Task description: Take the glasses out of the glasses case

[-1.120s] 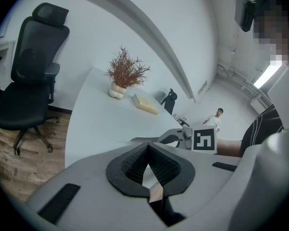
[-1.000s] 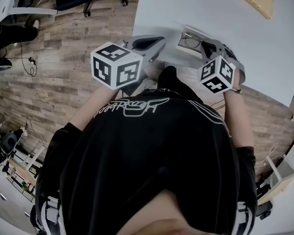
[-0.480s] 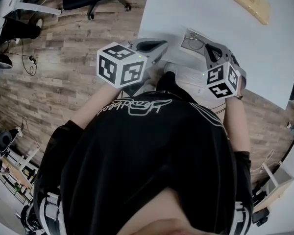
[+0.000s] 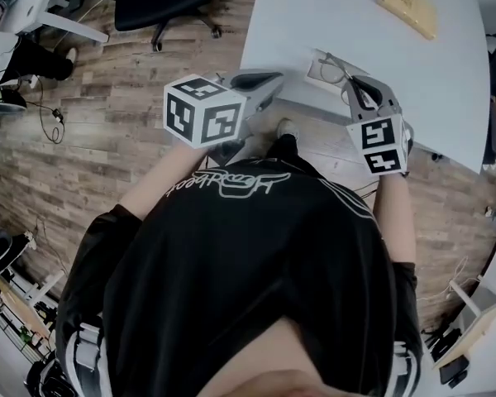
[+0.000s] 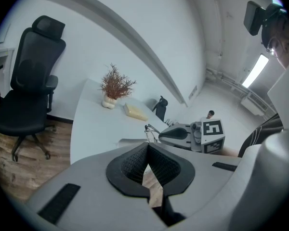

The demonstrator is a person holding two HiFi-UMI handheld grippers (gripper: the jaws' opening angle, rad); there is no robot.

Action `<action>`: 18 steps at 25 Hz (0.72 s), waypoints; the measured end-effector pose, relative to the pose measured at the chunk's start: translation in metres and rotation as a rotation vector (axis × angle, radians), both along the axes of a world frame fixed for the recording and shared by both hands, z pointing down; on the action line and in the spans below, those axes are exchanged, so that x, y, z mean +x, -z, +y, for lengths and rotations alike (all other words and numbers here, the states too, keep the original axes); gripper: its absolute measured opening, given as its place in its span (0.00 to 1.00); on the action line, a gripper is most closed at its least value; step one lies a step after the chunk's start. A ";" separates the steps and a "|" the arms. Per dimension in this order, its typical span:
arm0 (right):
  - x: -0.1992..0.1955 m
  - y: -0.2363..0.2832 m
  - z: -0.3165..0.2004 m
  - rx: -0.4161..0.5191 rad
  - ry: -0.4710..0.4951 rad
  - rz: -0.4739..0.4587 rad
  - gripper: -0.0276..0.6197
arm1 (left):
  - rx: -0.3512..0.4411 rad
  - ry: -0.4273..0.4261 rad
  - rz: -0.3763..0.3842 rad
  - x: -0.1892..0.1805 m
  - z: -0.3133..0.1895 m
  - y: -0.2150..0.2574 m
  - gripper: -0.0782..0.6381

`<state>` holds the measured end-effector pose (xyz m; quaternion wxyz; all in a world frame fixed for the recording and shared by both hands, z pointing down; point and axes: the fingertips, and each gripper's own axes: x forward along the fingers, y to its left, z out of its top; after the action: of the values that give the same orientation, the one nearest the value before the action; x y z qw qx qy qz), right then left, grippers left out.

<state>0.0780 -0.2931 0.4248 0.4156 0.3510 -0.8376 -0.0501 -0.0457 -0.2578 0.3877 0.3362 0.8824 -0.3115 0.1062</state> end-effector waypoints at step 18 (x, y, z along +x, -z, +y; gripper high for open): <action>-0.027 0.139 0.085 0.214 -0.202 -0.444 0.07 | 0.183 -0.018 0.134 -0.036 0.053 0.088 0.12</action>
<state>0.0509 -0.2081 0.2859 0.1849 0.4772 -0.8589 -0.0183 -0.0813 -0.2053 0.3000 0.2732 0.9174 -0.2886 0.0209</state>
